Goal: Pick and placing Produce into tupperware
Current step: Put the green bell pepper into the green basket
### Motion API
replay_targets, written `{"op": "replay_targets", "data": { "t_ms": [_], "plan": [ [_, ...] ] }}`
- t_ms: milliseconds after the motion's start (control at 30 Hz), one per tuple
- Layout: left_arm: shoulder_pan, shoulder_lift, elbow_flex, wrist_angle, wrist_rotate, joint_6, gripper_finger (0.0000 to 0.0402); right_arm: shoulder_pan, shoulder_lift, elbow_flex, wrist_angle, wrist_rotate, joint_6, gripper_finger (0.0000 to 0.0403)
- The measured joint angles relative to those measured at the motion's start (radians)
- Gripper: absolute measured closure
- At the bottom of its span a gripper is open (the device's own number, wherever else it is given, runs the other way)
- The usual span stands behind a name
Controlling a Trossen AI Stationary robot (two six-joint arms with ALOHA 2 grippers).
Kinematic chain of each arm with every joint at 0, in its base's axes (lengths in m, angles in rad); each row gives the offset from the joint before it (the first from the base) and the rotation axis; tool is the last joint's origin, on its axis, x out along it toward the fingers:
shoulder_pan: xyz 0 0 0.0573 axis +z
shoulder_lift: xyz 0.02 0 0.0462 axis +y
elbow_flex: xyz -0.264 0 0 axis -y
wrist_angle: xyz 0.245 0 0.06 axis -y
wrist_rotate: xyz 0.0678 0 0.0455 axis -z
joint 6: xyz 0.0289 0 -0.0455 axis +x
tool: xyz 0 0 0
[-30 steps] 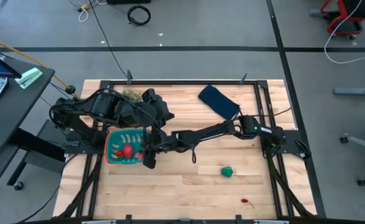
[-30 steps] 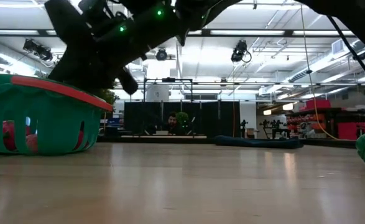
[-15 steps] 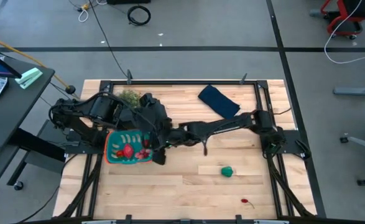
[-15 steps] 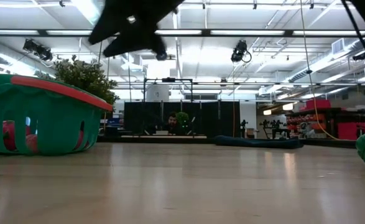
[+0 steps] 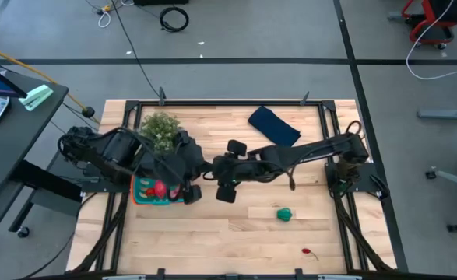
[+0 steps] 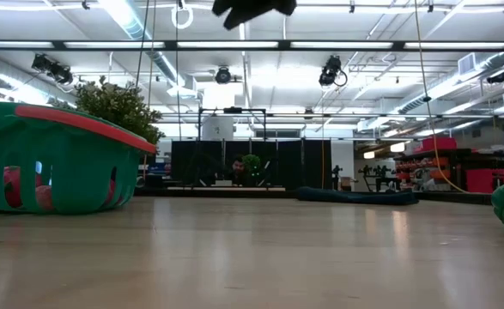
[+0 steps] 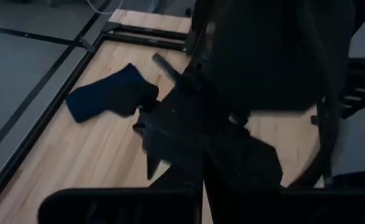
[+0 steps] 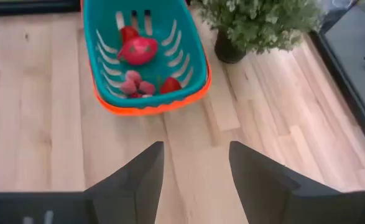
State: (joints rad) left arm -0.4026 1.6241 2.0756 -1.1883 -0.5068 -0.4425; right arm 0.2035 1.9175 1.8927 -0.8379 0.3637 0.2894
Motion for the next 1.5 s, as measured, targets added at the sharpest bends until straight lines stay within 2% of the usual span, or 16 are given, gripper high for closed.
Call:
{"op": "replay_targets", "data": {
  "t_ms": [167,267,433,667,967,1133,1233,1500],
  "plan": [
    [-0.021,0.013,-0.001,0.000,0.008,-0.037,0.0383,0.004,-0.013,0.002,0.001,0.003,0.005,0.0213],
    [-0.041,0.033,-0.011,-0.002,-0.030,-0.051,0.0388,0.003,-0.008,0.001,-0.051,0.004,0.019,0.0213],
    [-0.069,0.073,-0.078,-0.004,-0.053,-0.094,0.0397,0.005,-0.016,0.001,-0.152,0.010,0.042,0.0217],
    [-0.104,0.075,-0.169,-0.006,-0.143,-0.196,0.0383,-0.001,-0.026,0.001,-0.160,0.062,0.056,0.0218],
    [-0.119,0.074,-0.207,-0.014,-0.147,-0.256,0.0396,-0.005,-0.027,0.001,-0.160,0.063,0.053,0.0220],
    [-0.122,0.073,-0.207,-0.020,-0.148,-0.228,0.0386,-0.005,-0.027,0.001,-0.176,0.049,0.012,0.0219],
    [-0.124,0.073,-0.207,-0.021,-0.147,-0.228,0.0376,-0.005,-0.038,0.000,-0.270,0.019,0.003,0.0219],
    [-0.113,0.099,-0.207,-0.017,-0.140,-0.268,0.0368,0.033,-0.094,0.000,-0.581,0.027,0.227,0.0218]
  ]
}}
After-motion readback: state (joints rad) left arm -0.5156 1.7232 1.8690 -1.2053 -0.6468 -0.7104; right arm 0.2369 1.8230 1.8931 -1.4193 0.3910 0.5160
